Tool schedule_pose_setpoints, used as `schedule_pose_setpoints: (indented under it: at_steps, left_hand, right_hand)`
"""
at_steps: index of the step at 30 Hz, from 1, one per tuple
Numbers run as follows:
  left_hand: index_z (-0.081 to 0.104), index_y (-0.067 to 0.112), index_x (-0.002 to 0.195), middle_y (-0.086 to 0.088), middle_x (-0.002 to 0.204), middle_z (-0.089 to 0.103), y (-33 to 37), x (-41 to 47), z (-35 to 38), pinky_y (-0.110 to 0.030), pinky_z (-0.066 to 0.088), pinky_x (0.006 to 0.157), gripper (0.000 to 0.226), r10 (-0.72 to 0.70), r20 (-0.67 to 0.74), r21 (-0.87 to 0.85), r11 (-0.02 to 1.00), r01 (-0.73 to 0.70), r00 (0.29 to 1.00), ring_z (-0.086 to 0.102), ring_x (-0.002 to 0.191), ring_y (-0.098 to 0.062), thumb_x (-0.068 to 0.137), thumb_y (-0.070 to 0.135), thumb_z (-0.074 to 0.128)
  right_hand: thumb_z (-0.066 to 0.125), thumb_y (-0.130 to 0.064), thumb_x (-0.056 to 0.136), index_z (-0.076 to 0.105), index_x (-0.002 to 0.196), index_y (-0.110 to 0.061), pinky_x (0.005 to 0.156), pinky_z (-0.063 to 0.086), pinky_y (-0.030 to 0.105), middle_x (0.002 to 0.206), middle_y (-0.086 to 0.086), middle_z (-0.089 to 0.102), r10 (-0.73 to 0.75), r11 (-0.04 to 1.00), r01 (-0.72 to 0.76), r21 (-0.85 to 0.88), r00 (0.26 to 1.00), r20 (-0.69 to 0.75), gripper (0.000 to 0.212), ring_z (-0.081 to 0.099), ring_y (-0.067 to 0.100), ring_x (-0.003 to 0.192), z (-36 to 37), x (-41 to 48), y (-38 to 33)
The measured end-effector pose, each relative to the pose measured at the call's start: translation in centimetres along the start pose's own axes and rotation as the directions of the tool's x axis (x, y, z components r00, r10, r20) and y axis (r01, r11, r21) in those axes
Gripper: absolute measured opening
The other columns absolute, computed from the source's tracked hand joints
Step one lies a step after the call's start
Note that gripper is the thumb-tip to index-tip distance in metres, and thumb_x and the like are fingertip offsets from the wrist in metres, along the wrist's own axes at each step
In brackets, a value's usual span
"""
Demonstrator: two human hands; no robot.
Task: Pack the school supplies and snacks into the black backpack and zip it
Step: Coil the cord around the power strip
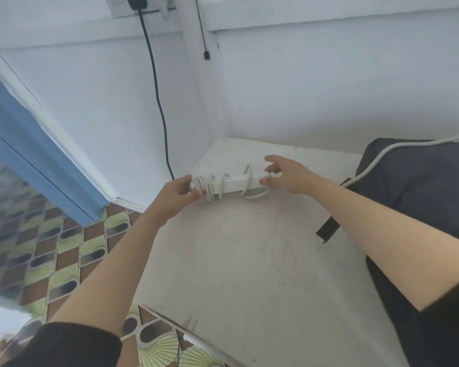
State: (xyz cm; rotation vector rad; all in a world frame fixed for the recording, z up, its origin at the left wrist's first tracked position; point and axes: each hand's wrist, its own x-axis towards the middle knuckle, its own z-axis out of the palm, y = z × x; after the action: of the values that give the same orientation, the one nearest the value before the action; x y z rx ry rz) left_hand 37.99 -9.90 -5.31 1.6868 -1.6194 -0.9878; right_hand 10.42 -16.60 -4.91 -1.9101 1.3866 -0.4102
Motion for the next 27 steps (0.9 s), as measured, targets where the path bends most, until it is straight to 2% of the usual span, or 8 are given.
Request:
schedule_pose_setpoints:
  at_steps: [4, 8, 10, 13, 15, 17, 22, 27]
  left_hand:
    - [0.039, 0.020, 0.142, 0.008, 0.133, 0.053, -1.0, 0.9, -0.1, -0.025, 0.039, 0.101, 0.071, -0.029, 0.039, -0.151, 0.988, 0.035, 0.999, 0.051, 0.122, -0.007, 0.080, 0.013, 0.073]
    - [0.034, 0.018, 0.144, 0.002, 0.134, 0.052, -1.2, 1.5, -0.1, -0.016, 0.047, 0.089, 0.081, 0.002, 0.140, -0.174, 0.984, 0.022, 0.990, 0.052, 0.121, -0.012, 0.075, 0.003, 0.074]
    - [0.036, 0.017, 0.142, 0.001, 0.133, 0.053, -0.9, 1.7, -0.5, -0.022, 0.046, 0.096, 0.086, 0.012, 0.182, -0.164, 0.986, 0.019, 0.983, 0.052, 0.122, -0.011, 0.069, 0.002, 0.080]
    - [0.038, 0.026, 0.140, 0.003, 0.133, 0.049, 0.0, 2.2, -0.9, -0.026, 0.036, 0.104, 0.100, 0.009, 0.231, 0.026, 1.000, -0.016, 0.973, 0.048, 0.121, -0.009, 0.053, 0.022, 0.086]
    - [0.033, 0.033, 0.141, 0.007, 0.135, 0.042, 0.8, 2.3, -0.3, -0.023, 0.032, 0.098, 0.098, 0.016, 0.262, 0.241, 0.967, -0.082, 0.965, 0.040, 0.123, -0.009, 0.059, 0.024, 0.086]
    - [0.029, 0.035, 0.142, 0.008, 0.135, 0.037, 1.1, 2.5, 0.3, -0.023, 0.028, 0.095, 0.095, 0.042, 0.273, 0.349, 0.927, -0.140, 0.961, 0.034, 0.127, -0.010, 0.065, 0.025, 0.084]
    - [0.029, 0.035, 0.143, 0.006, 0.135, 0.039, 0.9, 2.4, 1.1, -0.023, 0.029, 0.094, 0.096, 0.103, 0.197, 0.319, 0.934, -0.162, 0.975, 0.036, 0.124, -0.011, 0.065, 0.034, 0.084]
    - [0.029, 0.036, 0.141, 0.007, 0.124, 0.052, -0.1, 1.9, 2.0, -0.010, 0.030, 0.080, 0.089, 0.264, 0.090, 0.283, 0.918, -0.278, 0.960, 0.043, 0.107, -0.006, 0.068, 0.030, 0.080]
  right_hand:
    - [0.075, -0.022, 0.079, 0.012, 0.150, -0.030, 0.091, 0.030, 0.024, 0.119, -0.002, 0.057, -0.002, 0.988, 0.004, 0.152, 1.000, -0.013, 0.095, 0.047, 0.014, 0.114, -0.1, -0.2, 0.4]
    - [0.081, -0.015, 0.071, 0.017, 0.146, -0.039, 0.091, 0.032, 0.026, 0.114, -0.001, 0.061, -0.008, 0.981, 0.010, 0.193, 1.000, -0.011, 0.102, 0.050, 0.014, 0.111, -0.2, -0.5, 0.5]
    - [0.083, -0.015, 0.068, 0.020, 0.143, -0.043, 0.091, 0.033, 0.026, 0.111, -0.003, 0.062, -0.011, 0.981, 0.014, 0.194, 1.000, -0.017, 0.102, 0.051, 0.013, 0.111, -0.3, -0.6, 0.5]
    - [0.084, -0.015, 0.067, 0.024, 0.141, -0.045, 0.086, 0.035, 0.024, 0.110, -0.004, 0.063, -0.016, 0.979, 0.019, 0.203, 1.000, -0.017, 0.100, 0.052, 0.012, 0.110, -0.3, -0.6, 0.3]
    - [0.084, -0.015, 0.067, 0.025, 0.140, -0.043, 0.088, 0.034, 0.024, 0.110, -0.005, 0.062, -0.026, 0.982, 0.027, 0.188, 1.000, -0.011, 0.098, 0.052, 0.010, 0.109, -0.1, -0.6, 0.0]
    - [0.083, -0.017, 0.069, 0.028, 0.139, -0.041, 0.092, 0.033, 0.026, 0.113, -0.007, 0.062, -0.029, 0.988, 0.031, 0.154, 0.999, -0.017, 0.092, 0.051, 0.011, 0.110, 0.1, -0.7, -0.2]
    - [0.075, -0.035, 0.078, 0.028, 0.143, -0.027, 0.088, 0.032, 0.026, 0.124, -0.005, 0.056, 0.079, 0.997, -0.080, -0.010, 0.995, -0.054, 0.081, 0.046, 0.012, 0.112, 0.3, -1.4, -0.2]
    - [0.069, -0.045, 0.080, 0.048, 0.127, -0.019, 0.080, 0.038, 0.027, 0.106, -0.004, 0.053, 0.169, 0.931, -0.168, -0.324, 0.985, -0.024, 0.058, 0.047, 0.014, 0.098, -0.1, -2.5, -0.9]
